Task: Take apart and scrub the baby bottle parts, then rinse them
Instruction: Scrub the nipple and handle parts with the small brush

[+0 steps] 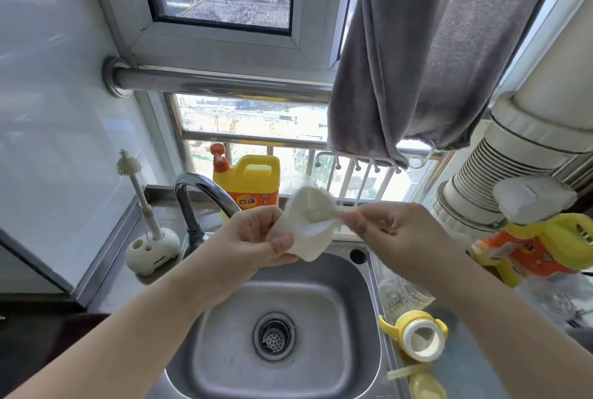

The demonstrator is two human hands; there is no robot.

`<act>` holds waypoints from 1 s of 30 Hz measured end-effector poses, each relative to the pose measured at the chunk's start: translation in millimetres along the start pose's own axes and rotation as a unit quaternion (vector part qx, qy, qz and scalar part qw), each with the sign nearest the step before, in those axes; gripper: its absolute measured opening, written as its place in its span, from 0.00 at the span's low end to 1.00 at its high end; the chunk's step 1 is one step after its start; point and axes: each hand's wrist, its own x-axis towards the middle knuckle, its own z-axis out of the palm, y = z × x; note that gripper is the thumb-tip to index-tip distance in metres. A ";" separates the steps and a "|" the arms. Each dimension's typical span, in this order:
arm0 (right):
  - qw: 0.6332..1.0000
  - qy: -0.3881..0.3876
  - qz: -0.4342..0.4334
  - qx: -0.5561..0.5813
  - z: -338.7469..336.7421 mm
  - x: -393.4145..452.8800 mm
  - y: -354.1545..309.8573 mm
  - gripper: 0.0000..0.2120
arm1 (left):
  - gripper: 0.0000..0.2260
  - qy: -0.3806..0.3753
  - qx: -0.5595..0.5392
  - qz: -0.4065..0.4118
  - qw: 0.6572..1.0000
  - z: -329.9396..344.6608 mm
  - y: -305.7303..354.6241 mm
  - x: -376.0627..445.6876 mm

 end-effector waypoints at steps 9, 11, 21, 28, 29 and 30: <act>0.999 -0.025 0.016 0.037 1.7 -2.4 -3.7 0.17 | 0.10 0.020 -0.064 -0.006 0.998 0.9 3.3 -2.8; 0.999 -0.001 0.035 0.020 0.7 -1.9 4.9 0.18 | 0.09 0.030 -0.097 -0.014 0.995 0.2 4.2 -3.0; 0.997 -0.026 0.048 -0.052 -1.0 -8.2 21.8 0.14 | 0.09 0.030 0.009 -0.034 0.999 -10.5 3.3 -4.6; 0.998 -0.034 0.031 -0.049 12.9 -9.4 25.8 0.17 | 0.06 0.058 0.034 -0.036 0.997 -5.6 4.6 -0.4; 0.998 -0.034 0.025 -0.042 13.6 -9.0 24.8 0.16 | 0.08 0.061 0.021 -0.030 0.997 -4.0 5.3 -0.4; 0.998 -0.039 0.017 -0.037 14.8 -9.5 22.6 0.16 | 0.10 0.066 0.020 -0.027 0.997 -2.8 5.9 -0.6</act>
